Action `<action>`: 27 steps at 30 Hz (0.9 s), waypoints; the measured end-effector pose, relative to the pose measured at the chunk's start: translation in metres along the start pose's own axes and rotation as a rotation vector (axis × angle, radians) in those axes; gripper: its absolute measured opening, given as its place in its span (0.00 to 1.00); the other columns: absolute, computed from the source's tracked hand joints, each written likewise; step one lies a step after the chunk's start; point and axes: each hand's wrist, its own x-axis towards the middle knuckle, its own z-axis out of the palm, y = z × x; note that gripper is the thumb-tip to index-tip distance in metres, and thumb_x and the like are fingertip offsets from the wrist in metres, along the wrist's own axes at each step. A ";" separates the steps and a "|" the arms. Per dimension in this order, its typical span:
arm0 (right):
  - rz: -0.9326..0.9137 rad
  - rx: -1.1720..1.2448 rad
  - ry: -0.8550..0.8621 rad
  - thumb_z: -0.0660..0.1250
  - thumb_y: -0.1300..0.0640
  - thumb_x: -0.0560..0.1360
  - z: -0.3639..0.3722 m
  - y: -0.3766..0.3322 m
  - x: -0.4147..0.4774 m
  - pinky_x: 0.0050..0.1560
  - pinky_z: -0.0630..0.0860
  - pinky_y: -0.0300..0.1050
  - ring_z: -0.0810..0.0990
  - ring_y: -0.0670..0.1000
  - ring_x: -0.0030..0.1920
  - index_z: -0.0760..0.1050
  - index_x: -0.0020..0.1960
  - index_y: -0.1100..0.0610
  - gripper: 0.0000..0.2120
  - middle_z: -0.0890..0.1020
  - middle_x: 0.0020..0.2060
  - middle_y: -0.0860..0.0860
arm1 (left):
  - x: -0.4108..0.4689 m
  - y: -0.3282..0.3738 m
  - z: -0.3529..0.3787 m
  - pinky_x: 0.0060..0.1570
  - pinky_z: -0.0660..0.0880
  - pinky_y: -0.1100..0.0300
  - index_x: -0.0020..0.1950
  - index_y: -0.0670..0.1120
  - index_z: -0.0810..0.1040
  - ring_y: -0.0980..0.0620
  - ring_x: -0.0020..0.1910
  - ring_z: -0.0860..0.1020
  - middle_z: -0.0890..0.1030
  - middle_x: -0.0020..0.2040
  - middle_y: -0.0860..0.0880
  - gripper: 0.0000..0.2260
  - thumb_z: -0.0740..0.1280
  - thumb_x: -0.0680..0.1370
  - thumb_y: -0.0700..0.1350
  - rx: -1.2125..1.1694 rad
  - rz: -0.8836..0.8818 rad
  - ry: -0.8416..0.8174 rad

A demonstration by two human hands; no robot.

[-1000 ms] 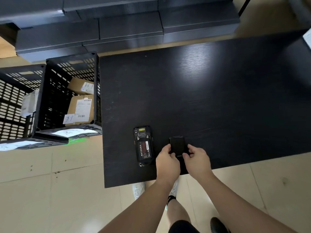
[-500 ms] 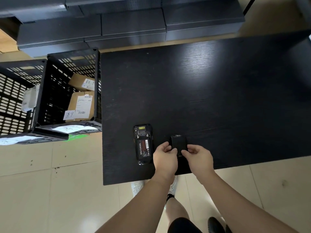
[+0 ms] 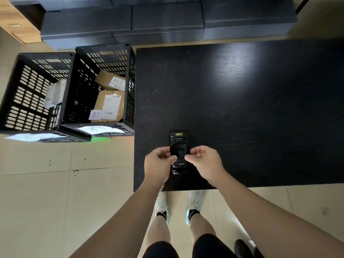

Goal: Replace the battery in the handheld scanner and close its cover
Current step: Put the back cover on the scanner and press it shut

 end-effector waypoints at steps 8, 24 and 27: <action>0.016 -0.055 -0.008 0.78 0.52 0.66 0.005 0.004 0.003 0.49 0.82 0.51 0.84 0.50 0.42 0.81 0.44 0.50 0.09 0.85 0.39 0.49 | 0.006 -0.013 -0.005 0.45 0.79 0.62 0.49 0.49 0.84 0.58 0.37 0.81 0.84 0.40 0.51 0.11 0.75 0.70 0.36 0.009 0.014 -0.038; -0.032 -0.110 0.009 0.77 0.56 0.69 0.006 0.004 -0.003 0.40 0.74 0.33 0.80 0.44 0.39 0.81 0.47 0.54 0.08 0.83 0.39 0.48 | 0.010 -0.017 -0.005 0.39 0.74 0.74 0.49 0.48 0.85 0.62 0.36 0.80 0.84 0.39 0.53 0.10 0.76 0.70 0.37 0.133 0.077 -0.036; -0.025 -0.119 0.027 0.77 0.56 0.69 0.006 0.004 -0.003 0.38 0.73 0.32 0.80 0.44 0.38 0.81 0.47 0.54 0.08 0.83 0.38 0.47 | 0.010 -0.017 -0.002 0.42 0.75 0.71 0.50 0.48 0.85 0.60 0.38 0.81 0.84 0.39 0.54 0.10 0.76 0.70 0.38 0.147 0.080 -0.014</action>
